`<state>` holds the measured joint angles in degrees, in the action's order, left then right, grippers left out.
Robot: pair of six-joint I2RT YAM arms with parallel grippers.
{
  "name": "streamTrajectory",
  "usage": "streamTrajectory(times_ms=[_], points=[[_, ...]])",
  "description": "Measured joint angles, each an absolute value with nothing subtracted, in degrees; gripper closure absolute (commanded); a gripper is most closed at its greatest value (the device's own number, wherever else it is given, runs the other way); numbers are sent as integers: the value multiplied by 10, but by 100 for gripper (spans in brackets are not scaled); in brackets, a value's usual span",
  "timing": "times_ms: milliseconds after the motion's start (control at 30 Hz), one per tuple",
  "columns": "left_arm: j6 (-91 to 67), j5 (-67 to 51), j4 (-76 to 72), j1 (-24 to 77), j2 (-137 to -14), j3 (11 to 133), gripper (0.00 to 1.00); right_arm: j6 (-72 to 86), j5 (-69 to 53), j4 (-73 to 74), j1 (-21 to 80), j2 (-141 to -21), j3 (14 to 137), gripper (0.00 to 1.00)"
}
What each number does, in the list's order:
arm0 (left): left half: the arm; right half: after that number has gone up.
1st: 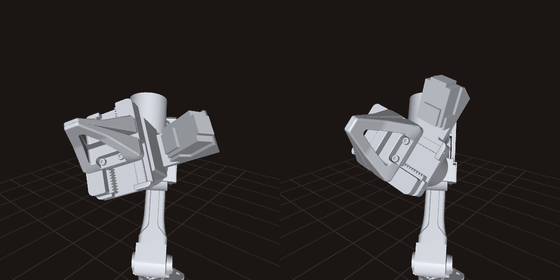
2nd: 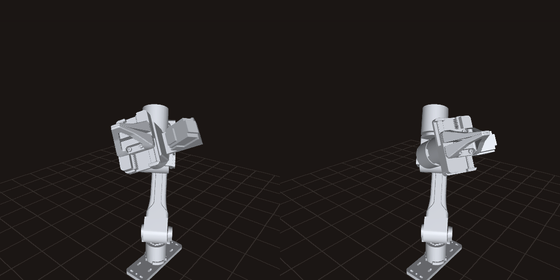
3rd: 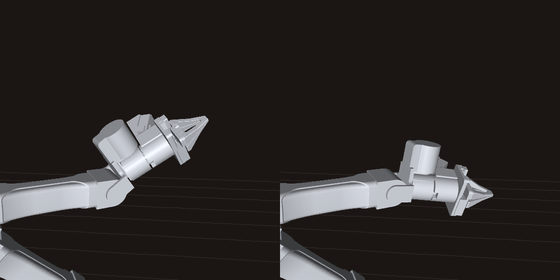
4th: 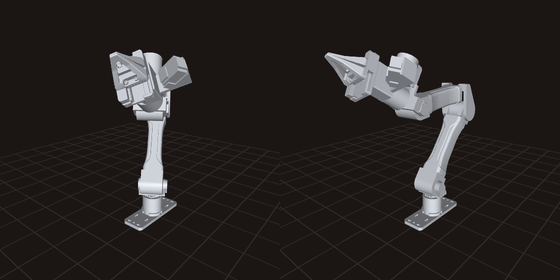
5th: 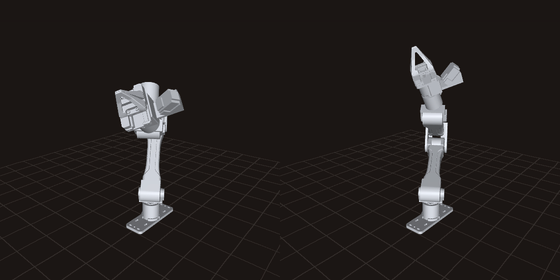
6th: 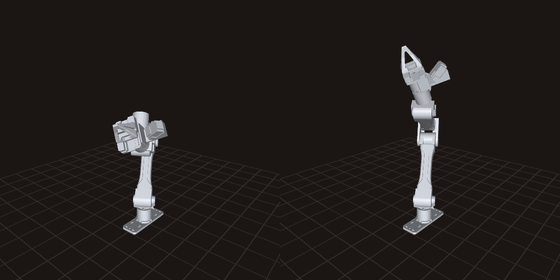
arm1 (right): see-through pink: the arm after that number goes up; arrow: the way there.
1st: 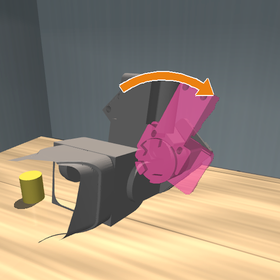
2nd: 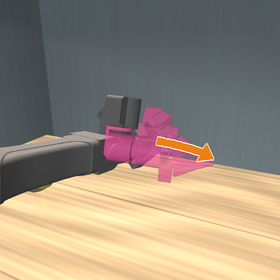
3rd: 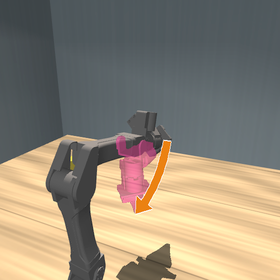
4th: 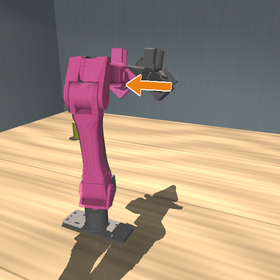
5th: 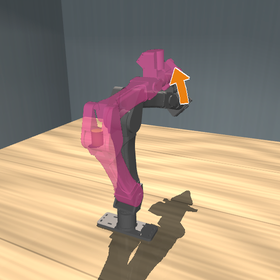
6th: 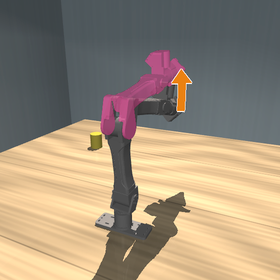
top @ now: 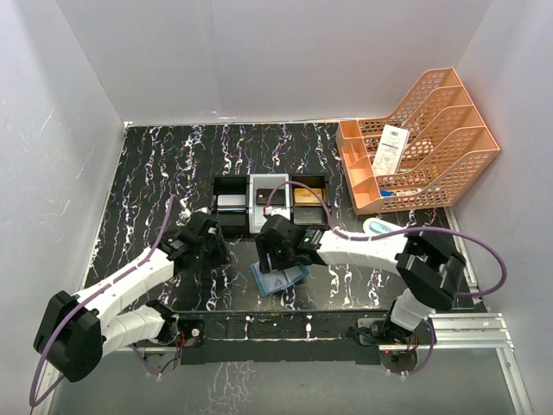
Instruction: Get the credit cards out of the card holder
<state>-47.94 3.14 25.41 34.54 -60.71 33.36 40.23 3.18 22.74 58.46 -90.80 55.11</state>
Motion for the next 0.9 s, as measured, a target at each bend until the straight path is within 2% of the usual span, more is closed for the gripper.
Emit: streamTrajectory(times_ms=[167, 300, 467, 800, 900], points=[[-478, 10, 262, 319, -594, 320, 52, 386, 61, 257, 611, -951, 583, 33], [-480, 0, 262, 316, -571, 318, 47, 374, 67, 270, 613, -966, 593, 39], [-479, -9, 261, 316, -549, 318, 29, 371, 67, 270, 613, -971, 594, 39], [-482, -24, 258, 316, -509, 310, 25, 385, 74, 270, 614, -979, 595, 38], [-486, -27, 263, 316, -506, 306, 25, 392, 81, 270, 616, -979, 595, 46]])
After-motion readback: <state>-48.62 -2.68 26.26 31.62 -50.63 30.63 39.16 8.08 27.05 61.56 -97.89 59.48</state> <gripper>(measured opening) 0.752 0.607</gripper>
